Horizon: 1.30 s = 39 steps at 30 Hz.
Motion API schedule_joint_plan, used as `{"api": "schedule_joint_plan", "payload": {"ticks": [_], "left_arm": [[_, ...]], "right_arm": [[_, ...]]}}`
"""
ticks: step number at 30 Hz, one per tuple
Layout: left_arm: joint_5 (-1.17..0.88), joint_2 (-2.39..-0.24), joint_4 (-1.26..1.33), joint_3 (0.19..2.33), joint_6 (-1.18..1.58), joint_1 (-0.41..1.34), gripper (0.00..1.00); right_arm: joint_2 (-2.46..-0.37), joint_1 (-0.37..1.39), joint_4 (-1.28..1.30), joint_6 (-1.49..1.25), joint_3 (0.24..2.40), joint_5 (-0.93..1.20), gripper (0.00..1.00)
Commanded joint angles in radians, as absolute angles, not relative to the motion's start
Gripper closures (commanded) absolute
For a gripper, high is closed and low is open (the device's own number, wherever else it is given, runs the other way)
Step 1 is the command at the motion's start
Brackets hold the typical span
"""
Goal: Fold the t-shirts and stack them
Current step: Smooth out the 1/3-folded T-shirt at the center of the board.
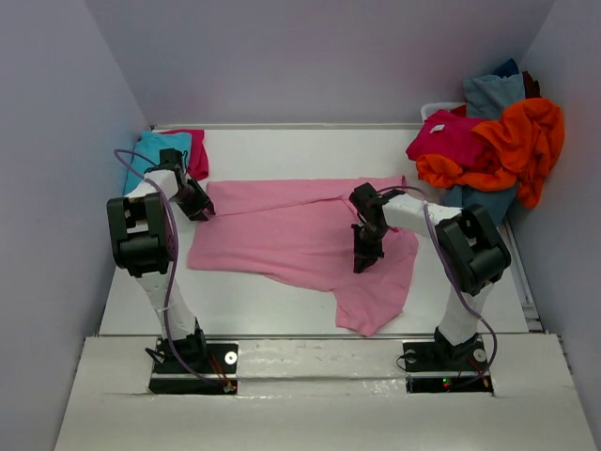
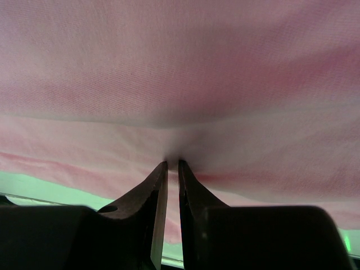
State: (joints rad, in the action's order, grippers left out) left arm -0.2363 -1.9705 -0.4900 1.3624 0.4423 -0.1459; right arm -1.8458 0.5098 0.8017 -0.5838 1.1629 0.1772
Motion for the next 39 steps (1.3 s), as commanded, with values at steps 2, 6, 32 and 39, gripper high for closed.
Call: {"api": "schedule_joint_plan", "payload": {"ticks": [2,6,32,39], "left_arm": [[-0.25,-1.982,-0.483,1.376,0.43,-0.149,0.58],[-0.253,-1.988,-0.48,1.387,0.431,-0.149,0.58],[-0.268,-2.04,-0.474,1.462,0.442,-0.149,0.6],[-0.288,-2.049,-0.469,1.473,0.44,-0.149,0.6]], "right_arm": [[-1.891,0.517,0.778,-0.586,1.108,0.149,0.8],[-1.893,0.517,0.779,-0.581,1.109,0.149,0.8],[-1.898,0.517,0.775,-0.577,1.103,0.15,0.81],[-1.896,0.517,0.773,-0.575,1.097,0.153,0.81]]}}
